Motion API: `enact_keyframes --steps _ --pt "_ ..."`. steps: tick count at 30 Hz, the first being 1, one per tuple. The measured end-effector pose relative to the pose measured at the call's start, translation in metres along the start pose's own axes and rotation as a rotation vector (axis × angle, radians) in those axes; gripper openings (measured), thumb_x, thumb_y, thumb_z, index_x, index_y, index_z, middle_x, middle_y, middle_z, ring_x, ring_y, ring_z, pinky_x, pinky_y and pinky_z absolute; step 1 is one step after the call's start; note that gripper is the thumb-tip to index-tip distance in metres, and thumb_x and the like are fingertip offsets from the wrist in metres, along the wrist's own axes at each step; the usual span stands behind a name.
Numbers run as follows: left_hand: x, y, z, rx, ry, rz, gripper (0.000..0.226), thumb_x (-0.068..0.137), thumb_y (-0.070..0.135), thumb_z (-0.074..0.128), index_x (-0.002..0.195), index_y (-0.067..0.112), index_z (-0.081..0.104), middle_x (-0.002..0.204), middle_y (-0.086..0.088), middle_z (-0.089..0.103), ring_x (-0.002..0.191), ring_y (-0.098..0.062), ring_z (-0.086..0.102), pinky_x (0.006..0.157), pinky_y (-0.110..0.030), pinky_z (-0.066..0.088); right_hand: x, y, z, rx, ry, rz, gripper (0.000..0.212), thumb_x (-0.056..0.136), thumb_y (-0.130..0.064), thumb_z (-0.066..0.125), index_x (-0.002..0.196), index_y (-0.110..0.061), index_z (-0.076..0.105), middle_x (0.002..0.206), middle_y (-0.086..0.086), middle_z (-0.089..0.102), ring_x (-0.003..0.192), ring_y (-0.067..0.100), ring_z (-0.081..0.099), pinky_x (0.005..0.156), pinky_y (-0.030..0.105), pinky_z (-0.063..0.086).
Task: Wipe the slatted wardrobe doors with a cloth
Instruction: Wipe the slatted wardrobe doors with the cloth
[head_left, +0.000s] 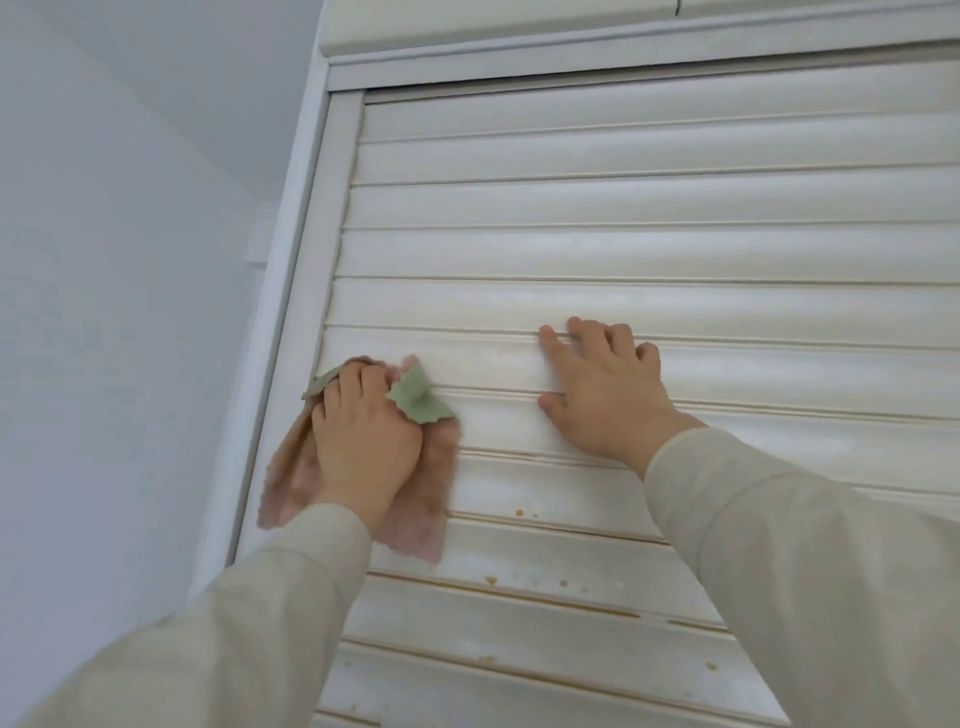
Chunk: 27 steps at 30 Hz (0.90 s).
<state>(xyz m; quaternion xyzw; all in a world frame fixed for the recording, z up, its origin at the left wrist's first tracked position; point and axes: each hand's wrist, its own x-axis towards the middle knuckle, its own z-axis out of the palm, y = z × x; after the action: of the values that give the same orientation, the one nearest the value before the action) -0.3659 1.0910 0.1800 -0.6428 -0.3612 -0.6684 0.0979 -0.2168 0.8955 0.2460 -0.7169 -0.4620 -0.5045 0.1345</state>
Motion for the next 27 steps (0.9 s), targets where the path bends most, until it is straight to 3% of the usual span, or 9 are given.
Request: enact_keyframes --steps 5,8,11,16,17,20,22,25,27 --pt "-0.017 0.069 0.006 -0.072 -0.196 0.361 0.077 0.088 0.051 0.031 0.158 0.029 0.006 0.159 0.005 0.019 0.145 -0.022 0.019 0.119 -0.048 0.017 -0.002 -0.001 0.006 0.024 0.038 -0.007 0.073 0.092 -0.05 0.042 0.155 -0.032 0.009 0.159 0.0 0.009 0.139 0.028 0.013 0.106 0.049 0.022" --pt "-0.026 0.081 0.009 -0.12 -0.304 0.575 0.067 0.098 0.051 0.031 0.158 0.035 0.006 0.164 0.007 0.019 0.15 -0.018 0.018 0.123 -0.041 0.015 -0.004 0.003 0.007 0.025 0.04 -0.024 0.08 0.088 -0.048 0.049 0.155 -0.033 0.008 0.16 0.0 0.007 0.14 0.028 0.012 0.106 0.048 0.021" --pt "-0.003 0.029 0.013 -0.236 -0.26 0.333 0.062 0.099 0.046 0.041 0.155 0.026 0.024 0.156 -0.006 0.037 0.141 -0.024 0.036 0.118 -0.035 0.025 -0.003 0.002 0.008 0.037 0.039 -0.024 0.078 0.09 -0.053 0.047 0.155 -0.032 0.008 0.161 0.0 0.006 0.141 0.027 0.01 0.107 0.048 0.02" --pt "0.007 0.002 0.001 -0.046 -0.076 -0.015 0.067 0.092 0.039 0.046 0.152 0.017 0.027 0.151 -0.006 0.035 0.14 -0.029 0.03 0.118 -0.049 0.023 -0.001 -0.001 0.013 0.057 0.031 0.012 0.076 0.092 -0.054 0.044 0.155 -0.033 0.007 0.16 0.0 0.005 0.142 0.027 0.007 0.112 0.051 0.017" --pt "0.001 0.018 -0.006 -0.067 -0.085 0.013 0.062 0.09 0.036 0.05 0.148 0.02 0.034 0.148 -0.005 0.04 0.137 -0.029 0.034 0.116 -0.047 0.025 0.0 -0.002 0.013 0.064 0.031 0.018 0.076 0.092 -0.053 0.044 0.155 -0.032 0.007 0.16 0.0 0.005 0.143 0.028 0.006 0.112 0.051 0.017" --pt "-0.029 0.05 -0.007 -0.058 -0.173 0.443 0.061 0.092 0.045 0.04 0.151 0.035 0.027 0.146 0.003 0.041 0.136 -0.022 0.033 0.116 -0.046 0.022 0.0 -0.004 0.014 0.07 0.041 0.021 0.078 0.09 -0.054 0.046 0.155 -0.032 0.008 0.161 0.001 0.005 0.143 0.028 0.005 0.111 0.052 0.018" --pt "-0.021 0.035 -0.003 0.003 -0.239 0.494 0.062 0.093 0.056 0.036 0.151 0.035 0.028 0.145 0.002 0.042 0.134 -0.023 0.034 0.114 -0.046 0.025 -0.003 -0.004 0.015 0.08 0.041 0.03 0.078 0.091 -0.055 0.045 0.155 -0.032 0.007 0.162 0.001 0.003 0.144 0.028 0.003 0.112 0.052 0.017" --pt "-0.006 -0.01 -0.006 -0.047 -0.168 0.086 0.059 0.092 0.055 0.047 0.143 0.026 0.039 0.136 -0.009 0.045 0.126 -0.031 0.038 0.108 -0.047 0.032 -0.007 -0.005 0.017 0.06 0.04 0.027 0.076 0.094 -0.054 0.04 0.156 -0.03 0.003 0.162 0.001 -0.003 0.147 0.029 -0.001 0.115 0.052 0.012" --pt "-0.004 -0.037 -0.003 -0.008 -0.041 -0.005 0.051 0.091 0.05 0.04 0.127 0.015 0.05 0.12 -0.014 0.054 0.111 -0.034 0.045 0.098 -0.047 0.037 -0.007 -0.006 0.018 0.06 0.026 0.026 0.075 0.095 -0.054 0.039 0.156 -0.031 0.002 0.163 0.001 -0.006 0.148 0.029 -0.004 0.116 0.052 0.01"
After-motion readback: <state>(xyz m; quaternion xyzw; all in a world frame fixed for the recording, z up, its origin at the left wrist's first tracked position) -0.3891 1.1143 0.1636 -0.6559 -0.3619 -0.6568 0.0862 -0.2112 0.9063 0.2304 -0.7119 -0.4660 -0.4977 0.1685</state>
